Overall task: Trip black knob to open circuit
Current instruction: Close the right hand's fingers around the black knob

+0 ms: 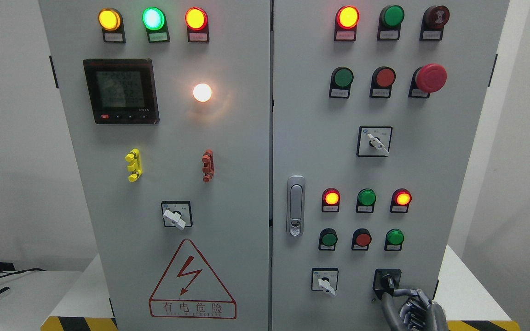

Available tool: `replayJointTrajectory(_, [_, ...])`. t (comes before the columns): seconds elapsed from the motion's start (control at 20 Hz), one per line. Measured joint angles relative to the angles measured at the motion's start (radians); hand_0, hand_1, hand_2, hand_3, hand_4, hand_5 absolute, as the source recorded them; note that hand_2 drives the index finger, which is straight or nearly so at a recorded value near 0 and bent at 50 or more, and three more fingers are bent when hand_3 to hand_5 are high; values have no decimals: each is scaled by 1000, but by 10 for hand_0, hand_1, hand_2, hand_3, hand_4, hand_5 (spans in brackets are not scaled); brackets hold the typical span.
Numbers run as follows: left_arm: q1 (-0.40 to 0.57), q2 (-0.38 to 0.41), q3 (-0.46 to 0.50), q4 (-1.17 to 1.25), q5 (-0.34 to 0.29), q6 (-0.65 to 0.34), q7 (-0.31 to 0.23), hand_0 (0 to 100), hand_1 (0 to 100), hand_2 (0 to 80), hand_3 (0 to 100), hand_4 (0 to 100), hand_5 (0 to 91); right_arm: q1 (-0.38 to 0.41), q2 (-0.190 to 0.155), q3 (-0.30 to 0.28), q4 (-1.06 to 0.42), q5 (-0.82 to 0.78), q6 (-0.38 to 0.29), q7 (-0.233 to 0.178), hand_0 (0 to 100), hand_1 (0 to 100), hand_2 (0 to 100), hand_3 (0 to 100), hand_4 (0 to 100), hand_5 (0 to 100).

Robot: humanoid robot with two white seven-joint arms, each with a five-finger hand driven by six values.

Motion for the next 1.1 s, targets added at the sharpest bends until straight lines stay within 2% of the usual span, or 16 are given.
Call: replayJointTrajectory(1.1, [0,0,0,0,0,0,0,120,389,0,0,0,0,-2,0,36,-1,0,3,-2,385,636,544,951,1000,1000])
